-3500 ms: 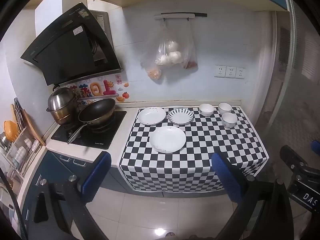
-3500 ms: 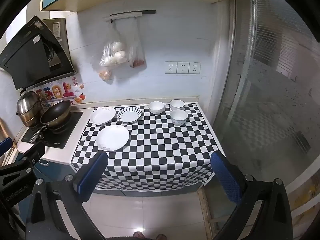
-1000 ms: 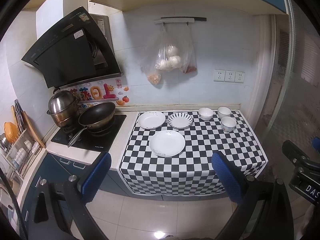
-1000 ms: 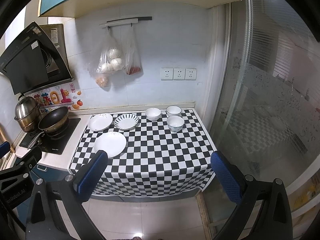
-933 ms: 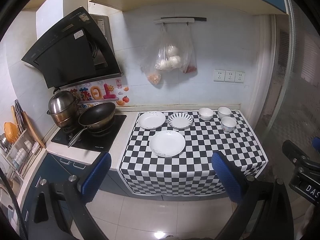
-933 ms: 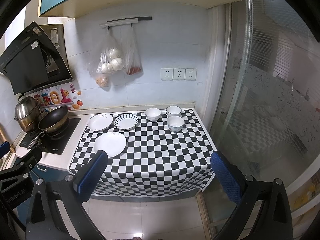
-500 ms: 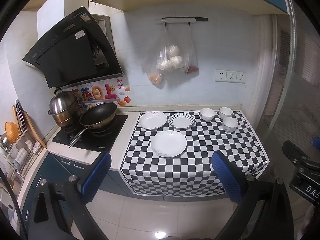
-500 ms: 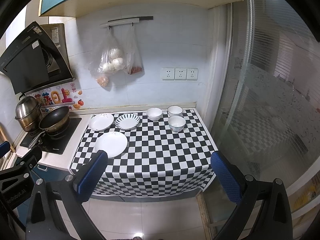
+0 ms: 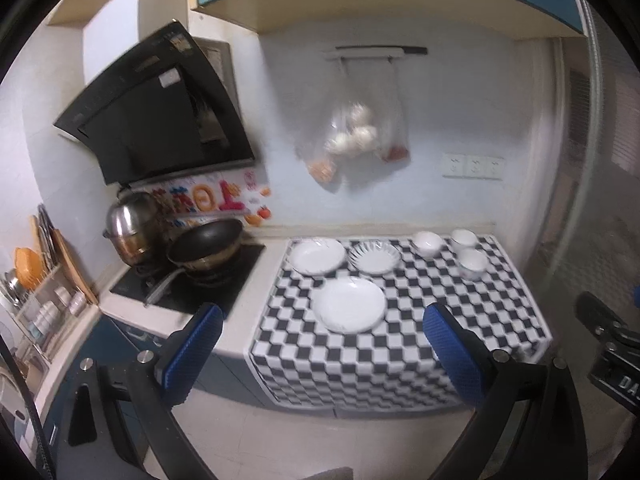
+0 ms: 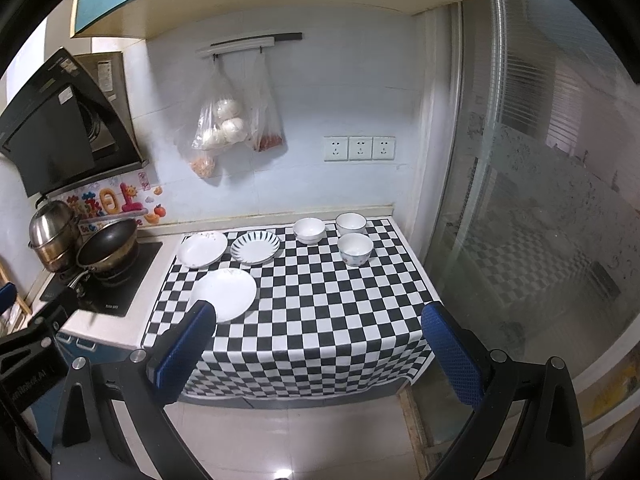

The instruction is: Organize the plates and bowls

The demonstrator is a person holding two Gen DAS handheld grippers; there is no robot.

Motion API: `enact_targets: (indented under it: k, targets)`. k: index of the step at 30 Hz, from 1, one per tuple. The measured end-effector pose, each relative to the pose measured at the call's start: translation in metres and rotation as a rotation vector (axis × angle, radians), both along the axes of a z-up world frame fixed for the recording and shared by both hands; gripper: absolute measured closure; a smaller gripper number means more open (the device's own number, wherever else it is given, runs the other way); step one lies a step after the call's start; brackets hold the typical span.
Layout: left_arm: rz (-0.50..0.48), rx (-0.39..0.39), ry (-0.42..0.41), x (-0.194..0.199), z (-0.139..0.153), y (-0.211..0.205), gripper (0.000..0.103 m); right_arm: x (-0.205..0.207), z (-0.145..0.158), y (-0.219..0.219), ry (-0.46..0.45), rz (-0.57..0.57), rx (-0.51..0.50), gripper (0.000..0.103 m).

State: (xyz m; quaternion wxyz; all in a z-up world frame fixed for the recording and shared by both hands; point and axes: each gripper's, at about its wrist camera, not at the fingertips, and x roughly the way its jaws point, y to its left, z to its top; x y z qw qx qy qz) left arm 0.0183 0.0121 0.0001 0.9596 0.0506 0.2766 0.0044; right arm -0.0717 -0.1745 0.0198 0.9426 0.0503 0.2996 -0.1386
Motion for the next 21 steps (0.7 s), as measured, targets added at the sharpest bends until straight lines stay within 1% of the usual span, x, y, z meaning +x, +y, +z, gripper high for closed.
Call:
enact_targets:
  k: [2,5,10,13,16,21]
  targets:
    - [0.014,0.011,-0.013,0.012,-0.007,0.005,0.0,0.007,-0.006,0.0,-0.02,-0.014,0.007,0.0]
    - [0.022,0.02,0.001,0.037,-0.022,0.015,0.0,0.025,-0.02,0.002,-0.034,-0.044,0.015,0.0]
    - [0.022,0.026,0.054,0.074,-0.048,0.028,0.0,0.064,-0.048,0.012,0.028,-0.059,0.037,0.0]
    - [0.023,0.033,0.08,0.094,-0.059,0.029,0.0,0.084,-0.059,0.019,0.049,-0.061,0.014,0.0]
    - [0.019,0.019,0.108,0.115,-0.069,0.031,0.0,0.108,-0.071,0.026,0.075,-0.055,0.002,0.0]
    - [0.026,0.025,0.142,0.152,-0.086,0.028,0.0,0.157,-0.091,0.03,0.119,-0.041,0.009,0.0]
